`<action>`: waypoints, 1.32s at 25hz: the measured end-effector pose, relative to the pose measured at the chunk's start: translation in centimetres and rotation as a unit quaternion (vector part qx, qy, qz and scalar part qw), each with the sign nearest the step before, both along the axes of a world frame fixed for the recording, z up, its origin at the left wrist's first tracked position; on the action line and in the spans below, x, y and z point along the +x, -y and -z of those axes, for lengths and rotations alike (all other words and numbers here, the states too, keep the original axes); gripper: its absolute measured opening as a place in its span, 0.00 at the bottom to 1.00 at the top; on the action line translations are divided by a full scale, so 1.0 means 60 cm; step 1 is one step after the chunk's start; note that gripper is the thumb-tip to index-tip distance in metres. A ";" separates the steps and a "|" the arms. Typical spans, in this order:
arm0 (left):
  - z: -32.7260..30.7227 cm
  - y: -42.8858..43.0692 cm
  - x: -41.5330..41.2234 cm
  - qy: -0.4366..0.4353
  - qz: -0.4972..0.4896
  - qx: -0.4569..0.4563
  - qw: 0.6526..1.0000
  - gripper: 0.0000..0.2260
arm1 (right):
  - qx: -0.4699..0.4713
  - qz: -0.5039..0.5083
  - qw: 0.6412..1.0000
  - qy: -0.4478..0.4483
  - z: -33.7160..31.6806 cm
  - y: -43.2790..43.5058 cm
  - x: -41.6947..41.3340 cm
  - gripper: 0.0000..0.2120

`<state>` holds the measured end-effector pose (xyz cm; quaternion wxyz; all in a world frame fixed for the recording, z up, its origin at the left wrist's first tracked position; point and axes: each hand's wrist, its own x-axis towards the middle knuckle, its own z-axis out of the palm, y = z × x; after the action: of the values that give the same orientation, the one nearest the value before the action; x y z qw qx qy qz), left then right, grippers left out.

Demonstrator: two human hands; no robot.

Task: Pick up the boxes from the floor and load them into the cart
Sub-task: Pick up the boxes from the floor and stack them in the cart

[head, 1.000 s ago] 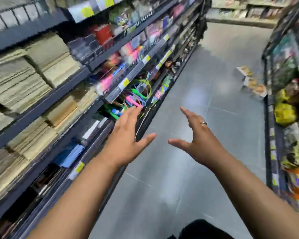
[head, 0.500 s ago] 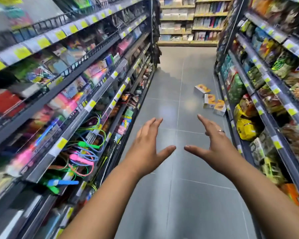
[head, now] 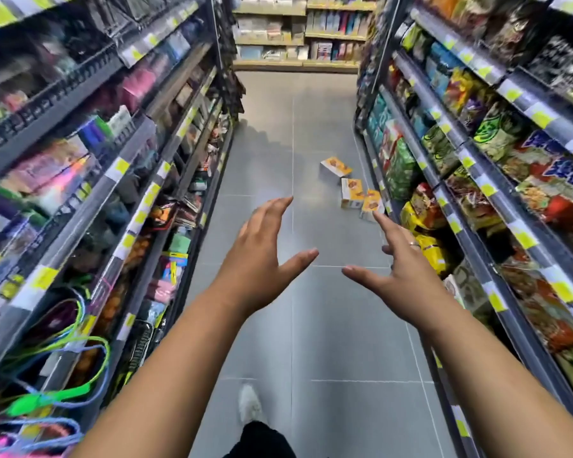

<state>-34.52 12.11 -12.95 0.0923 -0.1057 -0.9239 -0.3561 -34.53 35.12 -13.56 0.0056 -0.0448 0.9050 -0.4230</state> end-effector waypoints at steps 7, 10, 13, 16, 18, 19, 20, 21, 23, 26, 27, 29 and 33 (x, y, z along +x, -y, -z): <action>-0.015 0.072 -0.350 0.031 0.056 -0.016 0.998 0.37 | -0.011 0.072 0.997 0.002 -0.010 0.060 -0.287 0.45; -0.023 0.074 -0.494 0.039 0.078 -0.019 0.996 0.37 | -0.032 0.102 0.994 0.026 -0.006 0.059 -0.400 0.46; -0.010 0.052 -0.630 0.059 0.099 0.000 0.993 0.37 | -0.059 0.125 0.990 0.040 0.007 0.032 -0.523 0.46; 0.005 0.017 -0.752 0.070 0.101 0.011 0.992 0.37 | -0.065 0.139 0.988 0.032 0.019 -0.001 -0.650 0.44; 0.013 -0.013 -0.863 0.083 0.087 0.021 0.993 0.36 | -0.068 0.137 0.988 0.028 0.025 -0.032 -0.768 0.44; 0.010 -0.026 -0.904 0.087 0.083 0.014 0.993 0.36 | -0.062 0.128 0.989 0.034 0.023 -0.040 -0.816 0.45; 0.006 -0.037 -0.943 0.093 0.085 0.007 0.992 0.37 | -0.055 0.121 0.990 0.038 0.020 -0.047 -0.859 0.45; 0.000 -0.048 -0.996 0.092 0.084 0.006 0.992 0.37 | -0.053 0.112 0.992 0.035 0.016 -0.059 -0.916 0.46; -0.007 -0.063 -1.097 0.080 0.066 0.011 0.995 0.37 | -0.038 0.093 0.994 0.035 0.006 -0.080 -1.027 0.46; -0.002 -0.076 -1.231 0.088 0.060 0.006 0.994 0.37 | -0.030 0.087 0.995 0.045 0.006 -0.093 -1.167 0.46; 0.004 -0.075 -1.277 0.089 0.060 0.000 0.994 0.37 | -0.032 0.089 0.994 0.050 0.013 -0.096 -1.212 0.46; 0.021 -0.071 -1.362 0.091 0.064 -0.009 0.994 0.38 | -0.030 0.092 0.993 0.062 0.030 -0.100 -1.288 0.46; 0.060 -0.062 -1.589 0.103 0.109 -0.028 0.988 0.38 | -0.030 0.125 0.989 0.079 0.081 -0.098 -1.477 0.47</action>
<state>-129.86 15.83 -16.56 -0.0461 -0.1710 -0.9208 -0.3474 -123.18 41.00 -18.42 0.0235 0.1018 0.8869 -0.4499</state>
